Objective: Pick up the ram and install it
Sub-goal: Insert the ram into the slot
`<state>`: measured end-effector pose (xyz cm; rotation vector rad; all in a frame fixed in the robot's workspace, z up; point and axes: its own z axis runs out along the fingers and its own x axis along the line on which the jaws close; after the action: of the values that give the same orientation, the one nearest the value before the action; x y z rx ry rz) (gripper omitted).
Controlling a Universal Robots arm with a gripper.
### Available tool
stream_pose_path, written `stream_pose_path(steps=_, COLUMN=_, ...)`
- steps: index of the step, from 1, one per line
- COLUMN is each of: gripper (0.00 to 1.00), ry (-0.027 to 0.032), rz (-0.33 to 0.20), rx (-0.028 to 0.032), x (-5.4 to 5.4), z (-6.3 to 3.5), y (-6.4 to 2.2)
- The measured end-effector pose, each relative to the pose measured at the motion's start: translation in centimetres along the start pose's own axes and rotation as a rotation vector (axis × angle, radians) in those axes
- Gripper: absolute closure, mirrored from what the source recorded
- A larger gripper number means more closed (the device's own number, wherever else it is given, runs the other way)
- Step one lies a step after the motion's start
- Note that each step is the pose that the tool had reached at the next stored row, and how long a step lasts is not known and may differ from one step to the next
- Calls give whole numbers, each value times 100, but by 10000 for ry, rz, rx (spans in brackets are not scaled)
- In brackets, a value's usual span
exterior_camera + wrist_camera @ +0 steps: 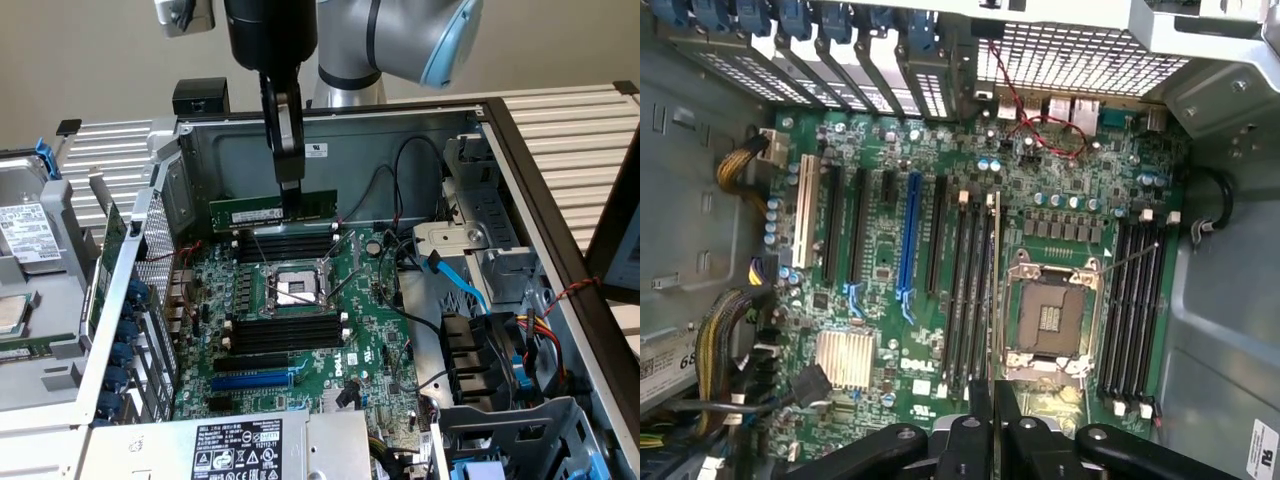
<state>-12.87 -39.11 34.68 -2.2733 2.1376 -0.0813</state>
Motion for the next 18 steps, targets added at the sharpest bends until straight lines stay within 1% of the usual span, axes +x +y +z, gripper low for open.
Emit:
stream_pose_path(steps=3, gripper=87, ry=11, rz=138, rx=50, x=2, z=35, y=-1)
stream_pose_path(steps=7, gripper=87, ry=32, rz=414, rx=139, x=7, z=73, y=2)
stream_pose_path(steps=9, gripper=87, ry=50, rz=558, rx=166, x=8, z=86, y=2)
stream_pose_path(steps=10, gripper=87, ry=88, rz=600, rx=171, x=7, z=89, y=3)
stream_pose_path(steps=11, gripper=87, ry=170, rz=632, rx=175, x=7, z=91, y=3)
stream_pose_path(steps=13, gripper=87, ry=416, rz=675, rx=183, x=8, z=94, y=1)
stream_pose_path(steps=14, gripper=87, ry=492, rz=702, rx=191, x=8, z=98, y=0)
stream_pose_path(steps=15, gripper=87, ry=512, rz=742, rx=207, x=8, z=106, y=-3)
stream_pose_path(steps=16, gripper=87, ry=514, rz=787, rx=221, x=8, z=117, y=-5)
stream_pose_path(steps=18, gripper=87, ry=517, rz=869, rx=227, x=7, z=147, y=-4)
